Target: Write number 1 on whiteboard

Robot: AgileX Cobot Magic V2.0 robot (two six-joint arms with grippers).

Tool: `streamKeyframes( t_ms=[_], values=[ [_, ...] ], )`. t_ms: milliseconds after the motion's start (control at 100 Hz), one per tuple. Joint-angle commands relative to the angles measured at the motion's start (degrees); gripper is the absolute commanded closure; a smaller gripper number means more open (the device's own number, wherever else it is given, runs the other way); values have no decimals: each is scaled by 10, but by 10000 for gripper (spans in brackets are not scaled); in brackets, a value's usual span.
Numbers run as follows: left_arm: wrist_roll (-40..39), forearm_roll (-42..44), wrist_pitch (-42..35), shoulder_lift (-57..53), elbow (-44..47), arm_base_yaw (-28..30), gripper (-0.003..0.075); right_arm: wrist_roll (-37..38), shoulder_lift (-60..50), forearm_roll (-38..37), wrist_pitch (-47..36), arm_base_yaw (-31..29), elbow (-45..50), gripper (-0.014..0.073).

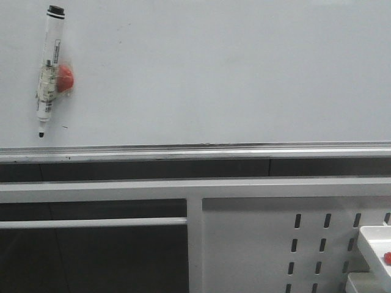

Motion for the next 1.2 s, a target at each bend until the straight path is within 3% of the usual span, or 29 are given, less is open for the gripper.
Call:
streamKeyframes(
  t_ms=[0,800,970,1090,1190],
  values=[
    [-3,-9,-31,-13,20,1,740,-4,-10,-9,-28,-3,8,663],
    [-3,-9,-31,-13,20,1,740,-4,-10,-10,-7,-3,8,663],
    [-3,-9,-31,-13,20,1,740,-4,-10,-112,-9,-3,8,663],
    [-3,-9,-31,-13,20,1,740,-4,-10,-150,-38,-3,8,663],
    [-3,-9,-31,-13,20,1,740,-4,-10,-142,-129,-3,8,663]
  ],
)
